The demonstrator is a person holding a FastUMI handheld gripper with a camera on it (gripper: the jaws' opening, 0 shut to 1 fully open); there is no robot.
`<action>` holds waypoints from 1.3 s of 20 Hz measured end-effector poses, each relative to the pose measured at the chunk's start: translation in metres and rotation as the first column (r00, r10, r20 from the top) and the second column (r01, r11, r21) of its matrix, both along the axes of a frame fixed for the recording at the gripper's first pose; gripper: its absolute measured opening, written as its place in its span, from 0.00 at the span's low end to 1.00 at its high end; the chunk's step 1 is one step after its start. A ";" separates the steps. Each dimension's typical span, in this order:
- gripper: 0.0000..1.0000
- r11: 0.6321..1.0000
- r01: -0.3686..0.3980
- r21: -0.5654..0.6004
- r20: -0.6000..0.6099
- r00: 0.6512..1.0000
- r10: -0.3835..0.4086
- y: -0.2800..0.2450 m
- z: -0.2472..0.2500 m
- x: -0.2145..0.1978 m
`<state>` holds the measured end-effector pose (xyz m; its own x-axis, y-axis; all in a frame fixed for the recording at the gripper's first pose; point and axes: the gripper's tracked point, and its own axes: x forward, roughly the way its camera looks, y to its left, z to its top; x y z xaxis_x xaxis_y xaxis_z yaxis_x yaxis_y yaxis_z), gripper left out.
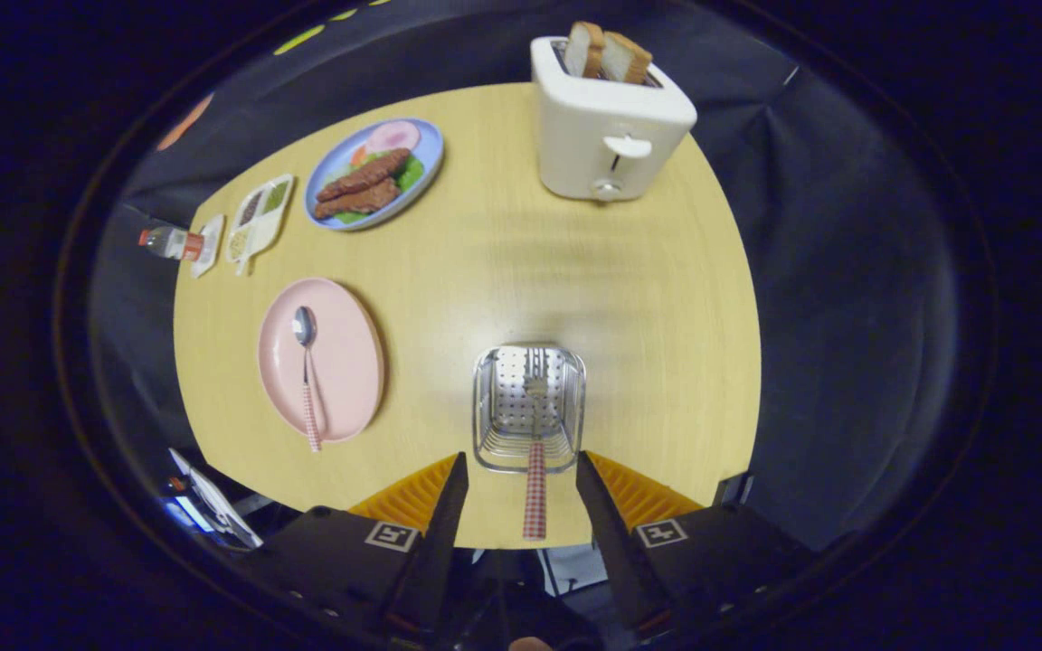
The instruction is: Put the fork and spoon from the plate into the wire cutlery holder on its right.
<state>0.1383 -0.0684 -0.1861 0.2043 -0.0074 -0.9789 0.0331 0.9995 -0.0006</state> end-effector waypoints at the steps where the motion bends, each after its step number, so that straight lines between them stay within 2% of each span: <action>1: 0.72 1.000 -0.019 0.004 0.052 0.998 0.019 0.008 0.009 0.002; 4: 0.78 0.998 -0.067 0.008 0.202 0.977 0.064 0.038 0.033 0.007; 8: 0.92 0.986 -0.169 0.013 0.387 0.910 0.151 0.100 0.048 0.009; 10: 0.93 0.978 -0.207 0.016 0.443 0.879 0.179 0.129 0.043 0.007; 12: 0.95 0.974 -0.227 0.024 0.469 0.863 0.189 0.152 0.031 0.002; 19: 0.97 0.974 -0.187 0.127 0.438 0.892 0.113 0.213 -0.026 -0.007; 26: 0.97 0.975 -0.188 0.115 0.416 0.901 0.125 0.243 -0.059 0.000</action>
